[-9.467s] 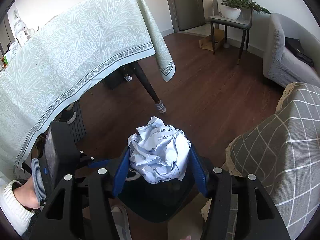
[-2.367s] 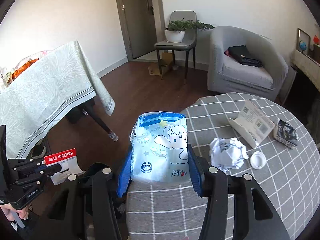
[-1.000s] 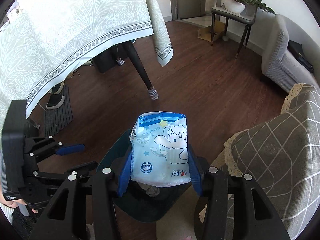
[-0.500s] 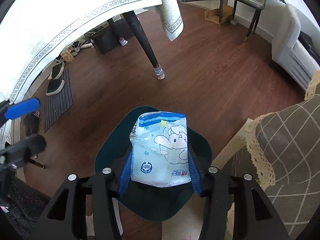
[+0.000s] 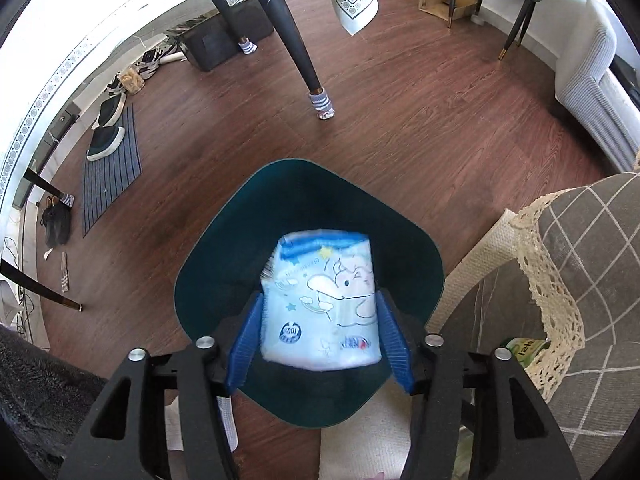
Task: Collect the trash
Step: 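Open the left gripper over the bin while the right gripper releases the tissue pack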
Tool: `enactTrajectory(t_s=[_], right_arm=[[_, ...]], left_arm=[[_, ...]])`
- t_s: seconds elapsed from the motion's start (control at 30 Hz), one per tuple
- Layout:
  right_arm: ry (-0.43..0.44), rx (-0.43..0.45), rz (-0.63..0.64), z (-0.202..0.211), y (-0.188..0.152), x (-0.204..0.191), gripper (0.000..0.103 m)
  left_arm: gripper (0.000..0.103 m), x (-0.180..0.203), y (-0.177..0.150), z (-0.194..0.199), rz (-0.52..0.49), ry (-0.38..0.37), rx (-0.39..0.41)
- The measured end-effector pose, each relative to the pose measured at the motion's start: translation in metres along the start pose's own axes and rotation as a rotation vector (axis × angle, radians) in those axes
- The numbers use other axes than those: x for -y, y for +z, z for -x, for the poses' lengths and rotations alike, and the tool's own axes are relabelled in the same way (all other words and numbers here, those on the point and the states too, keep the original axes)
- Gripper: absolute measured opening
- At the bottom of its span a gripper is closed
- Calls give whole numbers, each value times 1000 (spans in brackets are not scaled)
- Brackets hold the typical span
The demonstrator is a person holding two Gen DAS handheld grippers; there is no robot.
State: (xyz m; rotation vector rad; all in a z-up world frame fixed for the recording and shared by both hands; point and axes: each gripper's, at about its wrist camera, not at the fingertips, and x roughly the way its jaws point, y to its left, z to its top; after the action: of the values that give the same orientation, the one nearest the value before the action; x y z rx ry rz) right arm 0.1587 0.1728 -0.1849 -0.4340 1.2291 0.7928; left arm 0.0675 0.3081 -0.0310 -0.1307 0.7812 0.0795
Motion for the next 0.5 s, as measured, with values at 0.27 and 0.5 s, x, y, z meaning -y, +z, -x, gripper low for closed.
enactTrajectory(t_s=[0.27,0.5], right_arm=[[-6,9,38,7,-5,-1,68],[-7,74,70,38,-8,-1,68]], left_arm=[[53,10,13,20,-1,-5,54],[53,26,24,35,-41,46,116]])
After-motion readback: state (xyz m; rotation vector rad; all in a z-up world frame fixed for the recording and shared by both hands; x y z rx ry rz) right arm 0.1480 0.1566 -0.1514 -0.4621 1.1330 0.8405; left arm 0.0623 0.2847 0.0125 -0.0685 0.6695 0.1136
